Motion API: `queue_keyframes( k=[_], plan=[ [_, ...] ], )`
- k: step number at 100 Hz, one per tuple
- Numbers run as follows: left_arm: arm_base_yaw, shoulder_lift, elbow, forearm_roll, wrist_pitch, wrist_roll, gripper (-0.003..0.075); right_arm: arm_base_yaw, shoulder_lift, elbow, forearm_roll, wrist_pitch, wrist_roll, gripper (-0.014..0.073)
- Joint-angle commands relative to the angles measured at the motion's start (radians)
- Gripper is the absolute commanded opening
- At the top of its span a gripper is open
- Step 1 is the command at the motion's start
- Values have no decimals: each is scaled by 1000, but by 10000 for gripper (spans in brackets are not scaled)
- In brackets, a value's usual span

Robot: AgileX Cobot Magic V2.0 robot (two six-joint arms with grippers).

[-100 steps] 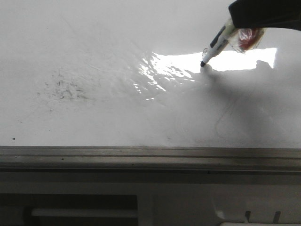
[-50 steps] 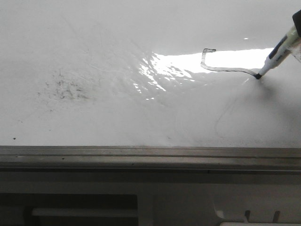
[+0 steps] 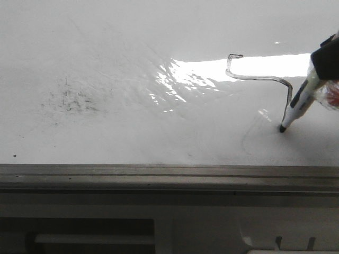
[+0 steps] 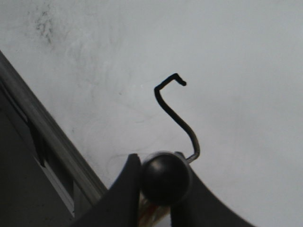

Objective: Write number 8 on whiteboard

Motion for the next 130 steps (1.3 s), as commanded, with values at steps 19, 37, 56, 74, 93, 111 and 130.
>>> queue_keyframes(
  k=[19, 37, 56, 74, 93, 111, 130],
  plan=[
    [-3, 10, -29, -8, -52, -7, -20, 17, 80, -37, -32, -101, -16, -63],
    [-3, 10, -29, -8, -52, -7, -20, 17, 101, -115, -57, -102, -16, -63],
    [-3, 10, -29, -8, -52, -7, -20, 2, 123, -160, -83, -87, -16, -63],
    [-3, 10, -29, -8, -52, -7, -20, -9, 128, -170, -84, -128, -16, -63],
    [-3, 10, -29, -8, -52, -7, -20, -9, 128, -170, -84, -158, -16, -63],
    [-3, 10, -29, -8, -52, -7, -20, -9, 135, -170, -84, -195, -16, -63],
    [-3, 10, -29, -8, -52, -7, -20, -9, 160, -181, -84, -216, -16, -63]
  ],
)
